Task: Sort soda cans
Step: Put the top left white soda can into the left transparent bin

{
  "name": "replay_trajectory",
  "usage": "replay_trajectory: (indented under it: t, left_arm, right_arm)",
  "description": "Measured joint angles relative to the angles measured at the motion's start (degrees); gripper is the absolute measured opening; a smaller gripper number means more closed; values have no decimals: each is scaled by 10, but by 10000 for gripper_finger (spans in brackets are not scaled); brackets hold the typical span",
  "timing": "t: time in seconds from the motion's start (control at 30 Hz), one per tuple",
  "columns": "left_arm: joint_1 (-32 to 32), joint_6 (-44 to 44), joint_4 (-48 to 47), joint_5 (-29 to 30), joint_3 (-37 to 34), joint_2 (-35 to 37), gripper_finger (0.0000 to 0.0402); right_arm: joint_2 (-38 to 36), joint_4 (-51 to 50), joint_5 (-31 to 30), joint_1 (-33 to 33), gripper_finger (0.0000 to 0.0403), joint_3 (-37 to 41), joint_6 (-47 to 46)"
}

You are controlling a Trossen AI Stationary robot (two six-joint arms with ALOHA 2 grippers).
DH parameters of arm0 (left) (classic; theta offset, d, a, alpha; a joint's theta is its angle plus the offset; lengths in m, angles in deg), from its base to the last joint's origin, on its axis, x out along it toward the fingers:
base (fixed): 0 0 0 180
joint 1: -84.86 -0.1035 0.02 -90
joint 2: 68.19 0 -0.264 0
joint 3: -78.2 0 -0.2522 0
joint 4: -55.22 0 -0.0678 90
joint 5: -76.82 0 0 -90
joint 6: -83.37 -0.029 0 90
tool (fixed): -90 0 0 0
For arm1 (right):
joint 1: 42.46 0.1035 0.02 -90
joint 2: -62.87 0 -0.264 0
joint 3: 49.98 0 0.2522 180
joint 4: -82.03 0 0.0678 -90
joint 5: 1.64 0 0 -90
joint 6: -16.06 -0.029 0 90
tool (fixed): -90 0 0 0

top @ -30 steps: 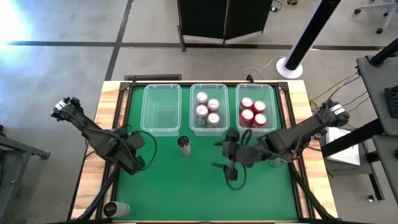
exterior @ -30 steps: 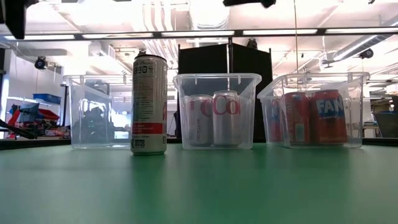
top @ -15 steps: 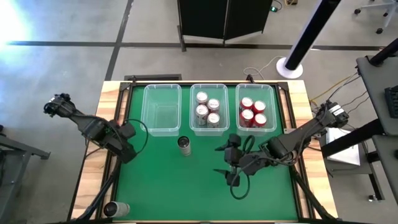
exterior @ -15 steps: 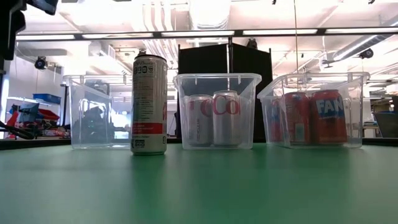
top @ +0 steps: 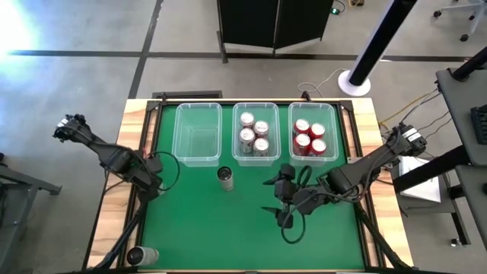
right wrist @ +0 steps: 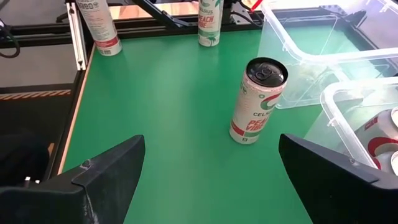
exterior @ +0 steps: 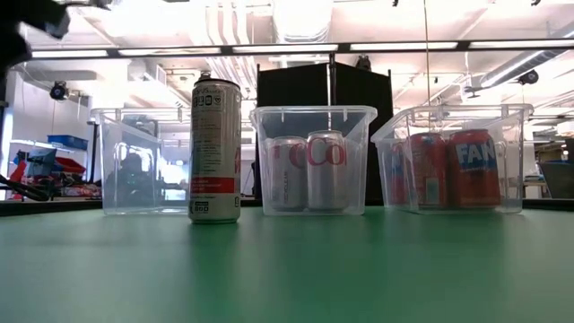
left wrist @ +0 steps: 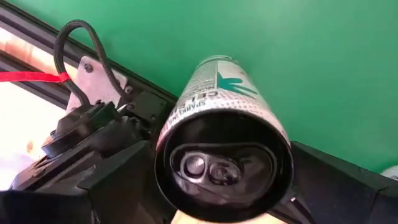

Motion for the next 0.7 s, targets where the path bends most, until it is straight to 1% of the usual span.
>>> replay_trajectory:
  t: [0.13,0.3,0.5,0.6,0.7]
  left_arm:
    - [0,-1,5,-2,-17,1,354]
    - [0,0,5,1,-17,0,349]
    - [0,40,1,5,-14,-2,344]
    - [0,61,1,5,-18,-3,320]
    - [0,68,-2,-10,-19,-6,278]
  right_arm:
    - [0,0,0,0,365,0,0]
    - [0,0,0,0,365,0,0]
    - [0,0,0,0,365,0,-3]
    - [0,0,0,0,365,0,-7]
    - [0,0,0,0,365,0,-8]
